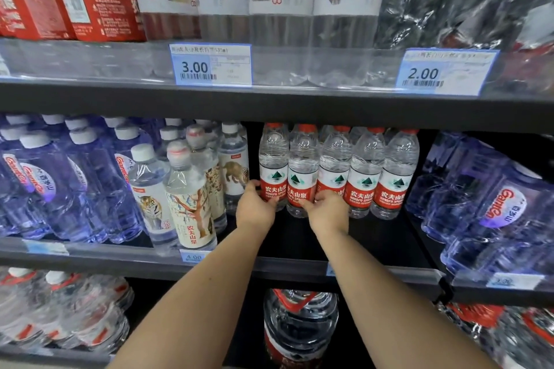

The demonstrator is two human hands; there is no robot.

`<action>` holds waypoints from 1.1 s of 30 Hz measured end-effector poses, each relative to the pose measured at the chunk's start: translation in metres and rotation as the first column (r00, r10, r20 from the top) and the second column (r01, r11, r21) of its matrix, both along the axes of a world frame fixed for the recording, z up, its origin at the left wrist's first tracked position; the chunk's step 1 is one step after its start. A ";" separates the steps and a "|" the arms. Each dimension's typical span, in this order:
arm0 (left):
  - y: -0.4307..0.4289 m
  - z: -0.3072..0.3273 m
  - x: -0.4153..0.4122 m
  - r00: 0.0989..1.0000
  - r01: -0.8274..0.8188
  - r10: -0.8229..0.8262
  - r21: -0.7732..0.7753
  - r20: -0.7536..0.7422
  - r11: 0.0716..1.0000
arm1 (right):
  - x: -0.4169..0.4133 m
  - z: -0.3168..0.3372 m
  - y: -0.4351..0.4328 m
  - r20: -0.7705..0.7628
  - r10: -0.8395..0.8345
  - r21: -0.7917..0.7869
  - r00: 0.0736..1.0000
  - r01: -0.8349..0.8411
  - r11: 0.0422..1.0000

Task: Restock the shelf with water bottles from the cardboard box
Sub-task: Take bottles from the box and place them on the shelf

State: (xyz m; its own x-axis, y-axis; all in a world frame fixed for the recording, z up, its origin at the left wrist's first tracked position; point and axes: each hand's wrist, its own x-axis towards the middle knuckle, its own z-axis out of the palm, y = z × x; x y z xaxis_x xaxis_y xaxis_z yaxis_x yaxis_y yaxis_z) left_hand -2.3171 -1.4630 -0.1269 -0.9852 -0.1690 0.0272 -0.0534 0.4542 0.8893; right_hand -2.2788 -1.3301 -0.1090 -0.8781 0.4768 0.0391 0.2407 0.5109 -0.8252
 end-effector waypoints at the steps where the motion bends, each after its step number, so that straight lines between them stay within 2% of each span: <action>1: -0.001 0.000 0.000 1.000 0.008 -0.008 -0.002 0.001 1.000 | 0.000 0.000 0.001 0.003 0.017 0.003 1.000 -0.017 1.000; 8: -0.014 0.004 0.010 0.997 0.080 -0.081 0.042 0.005 0.996 | 0.006 -0.005 0.008 -0.013 0.078 -0.154 0.997 -0.079 0.985; 12: -0.015 0.024 0.031 0.995 0.101 -0.102 -0.037 -0.017 0.994 | 0.023 0.006 0.011 0.003 0.151 0.004 0.989 -0.151 0.989; 15: -0.016 0.049 0.058 0.981 0.168 -0.183 -0.192 -0.064 0.967 | 0.044 0.030 0.013 0.046 0.240 0.193 0.970 -0.245 0.950; 18: -0.021 0.077 0.089 0.955 0.196 -0.278 -0.482 -0.105 0.854 | 0.074 0.058 0.012 0.110 0.313 0.393 0.943 -0.330 0.858; 19: -0.023 0.086 0.101 0.944 0.187 -0.313 -0.605 -0.109 0.774 | 0.087 0.066 0.011 0.141 0.335 0.448 0.932 -0.362 0.817; 21: -0.025 0.101 0.128 0.925 0.150 -0.372 -0.826 -0.077 0.543 | 0.114 0.080 0.009 0.210 0.381 0.560 0.900 -0.431 0.708; 23: -0.026 0.105 0.156 0.912 0.134 -0.409 -0.927 -0.022 0.350 | 0.142 0.086 0.004 0.257 0.415 0.664 0.873 -0.472 0.580; 24: -0.026 0.102 0.170 0.909 0.131 -0.416 -0.944 -0.007 0.303 | 0.156 0.084 0.001 0.280 0.421 0.697 0.863 -0.485 0.529; 28: -0.025 0.055 0.231 0.892 0.124 -0.451 -0.961 0.000 0.246 | 0.213 0.046 -0.015 0.350 0.411 0.764 0.841 -0.511 0.394; 31: -0.025 0.001 0.271 0.889 0.168 -0.456 -0.952 0.036 0.254 | 0.251 -0.002 -0.023 0.371 0.417 0.731 0.830 -0.537 0.420; 33: -0.025 -0.040 0.295 0.896 0.242 -0.429 -0.935 0.114 0.258 | 0.276 -0.042 -0.024 0.412 0.419 0.677 0.809 -0.580 0.454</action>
State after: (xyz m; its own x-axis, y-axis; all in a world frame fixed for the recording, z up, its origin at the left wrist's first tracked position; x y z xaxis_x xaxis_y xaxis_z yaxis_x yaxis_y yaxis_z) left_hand -2.0220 -1.4884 -0.1667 -0.9135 0.4030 0.0553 0.3934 0.9098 -0.1323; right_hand -2.0031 -1.3543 -0.1506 -0.9831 -0.1825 -0.0151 -0.1813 0.9816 -0.0590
